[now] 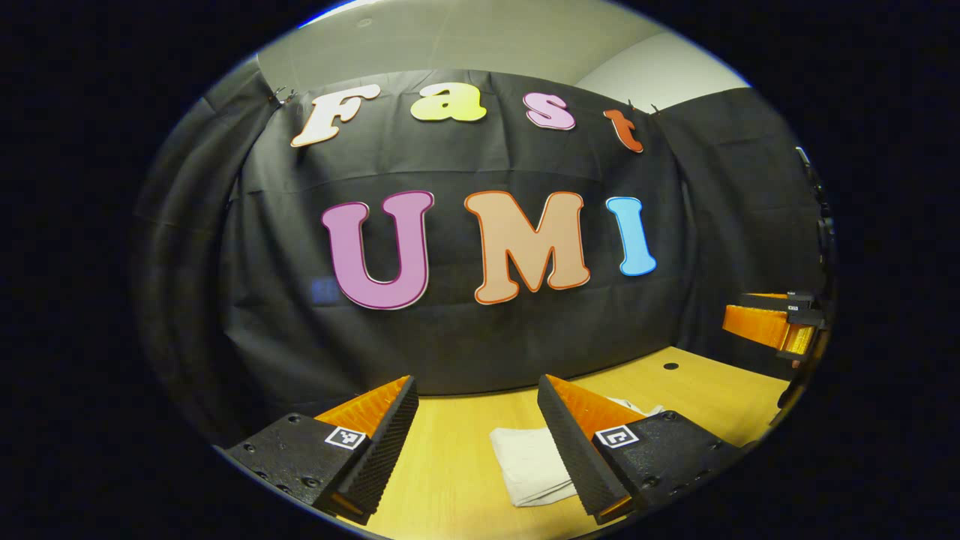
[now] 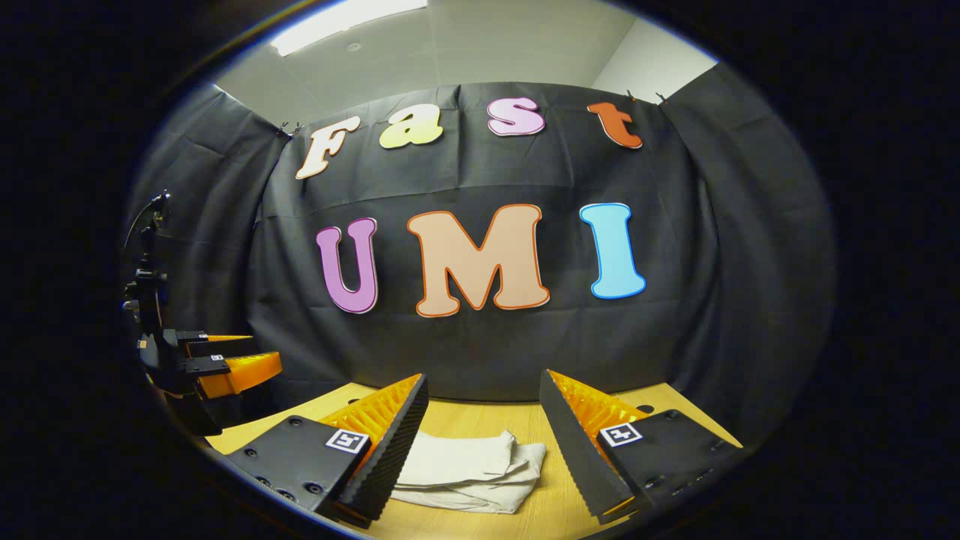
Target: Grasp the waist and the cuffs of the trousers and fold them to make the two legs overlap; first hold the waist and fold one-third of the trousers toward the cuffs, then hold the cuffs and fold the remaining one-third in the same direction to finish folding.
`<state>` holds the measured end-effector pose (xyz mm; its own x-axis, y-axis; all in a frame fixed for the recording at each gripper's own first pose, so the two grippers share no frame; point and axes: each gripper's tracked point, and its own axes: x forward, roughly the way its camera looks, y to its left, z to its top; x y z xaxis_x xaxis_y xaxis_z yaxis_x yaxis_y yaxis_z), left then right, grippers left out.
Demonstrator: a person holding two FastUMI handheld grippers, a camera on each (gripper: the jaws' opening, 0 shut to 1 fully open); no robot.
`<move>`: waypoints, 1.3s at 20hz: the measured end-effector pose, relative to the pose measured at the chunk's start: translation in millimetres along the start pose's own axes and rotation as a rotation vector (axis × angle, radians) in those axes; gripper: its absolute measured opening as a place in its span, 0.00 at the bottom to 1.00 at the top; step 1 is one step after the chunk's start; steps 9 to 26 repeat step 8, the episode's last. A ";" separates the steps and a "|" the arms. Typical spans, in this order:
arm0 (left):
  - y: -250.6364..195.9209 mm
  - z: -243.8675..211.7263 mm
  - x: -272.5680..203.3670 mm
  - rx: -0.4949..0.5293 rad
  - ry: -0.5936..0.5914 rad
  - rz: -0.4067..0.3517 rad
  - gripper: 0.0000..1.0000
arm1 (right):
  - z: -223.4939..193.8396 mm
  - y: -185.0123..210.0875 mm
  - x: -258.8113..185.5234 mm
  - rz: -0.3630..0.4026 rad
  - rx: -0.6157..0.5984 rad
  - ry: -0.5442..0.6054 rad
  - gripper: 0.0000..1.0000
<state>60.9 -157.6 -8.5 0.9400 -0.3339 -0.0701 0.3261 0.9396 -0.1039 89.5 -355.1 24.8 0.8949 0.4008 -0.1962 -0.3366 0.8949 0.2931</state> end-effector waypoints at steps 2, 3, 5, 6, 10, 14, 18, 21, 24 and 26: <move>8.1 2.3 -4.5 0.012 -0.003 0.020 0.94 | 4.6 2.6 -4.9 -0.005 -0.009 -0.013 0.96; 10.9 1.6 -7.0 0.015 -0.002 0.026 0.94 | 5.5 3.9 -4.8 -0.009 -0.013 -0.017 0.96; 14.4 0.3 -9.2 0.010 -0.001 0.031 0.94 | 6.1 2.3 -6.9 -0.024 -0.019 -0.019 0.92; 15.6 -1.6 -10.1 0.004 0.003 0.033 0.94 | 6.2 1.1 -6.9 -0.032 -0.020 -0.018 0.92; 16.2 -6.0 -10.6 -0.009 0.017 0.033 0.94 | 7.4 -0.4 -11.6 -0.044 -0.021 -0.020 0.96; 16.2 -6.0 -10.6 -0.009 0.017 0.033 0.94 | 7.4 -0.4 -11.6 -0.044 -0.021 -0.020 0.96; 16.2 -6.0 -10.6 -0.009 0.017 0.033 0.94 | 7.4 -0.4 -11.6 -0.044 -0.021 -0.020 0.96; 16.2 -6.0 -10.6 -0.009 0.017 0.033 0.94 | 7.4 -0.4 -11.6 -0.044 -0.021 -0.020 0.96; 16.2 -6.0 -10.6 -0.009 0.017 0.033 0.94 | 7.4 -0.4 -11.6 -0.044 -0.021 -0.020 0.96; 16.2 -6.0 -10.6 -0.009 0.017 0.033 0.94 | 7.4 -0.4 -11.6 -0.044 -0.021 -0.020 0.96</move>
